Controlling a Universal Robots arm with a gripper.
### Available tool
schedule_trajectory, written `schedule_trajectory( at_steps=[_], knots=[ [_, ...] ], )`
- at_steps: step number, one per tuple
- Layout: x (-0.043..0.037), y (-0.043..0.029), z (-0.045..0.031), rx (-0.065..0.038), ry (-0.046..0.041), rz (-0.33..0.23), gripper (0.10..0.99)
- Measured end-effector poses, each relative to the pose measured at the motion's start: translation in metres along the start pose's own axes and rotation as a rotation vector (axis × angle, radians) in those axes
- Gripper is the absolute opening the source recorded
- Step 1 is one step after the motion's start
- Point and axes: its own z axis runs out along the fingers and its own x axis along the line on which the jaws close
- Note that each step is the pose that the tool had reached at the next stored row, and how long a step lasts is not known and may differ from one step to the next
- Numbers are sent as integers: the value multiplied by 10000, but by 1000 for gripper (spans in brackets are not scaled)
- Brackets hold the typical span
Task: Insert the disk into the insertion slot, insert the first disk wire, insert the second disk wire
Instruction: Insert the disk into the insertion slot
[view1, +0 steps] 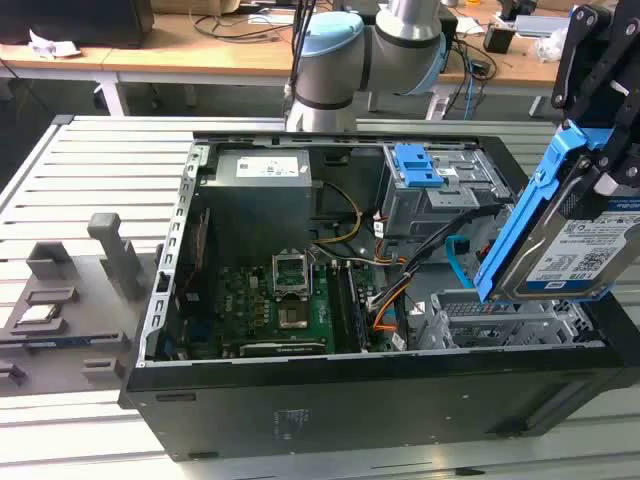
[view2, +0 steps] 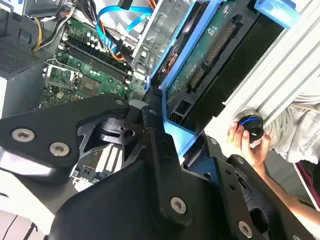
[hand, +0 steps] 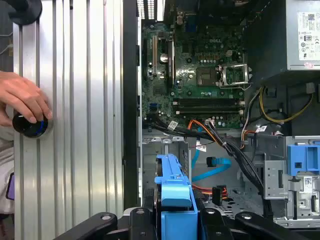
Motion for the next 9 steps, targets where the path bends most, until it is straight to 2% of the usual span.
schedule_trajectory(
  at_steps=[9],
  knots=[
    [-1, 105, 20, 0, 0, 1, 369]
  ],
)
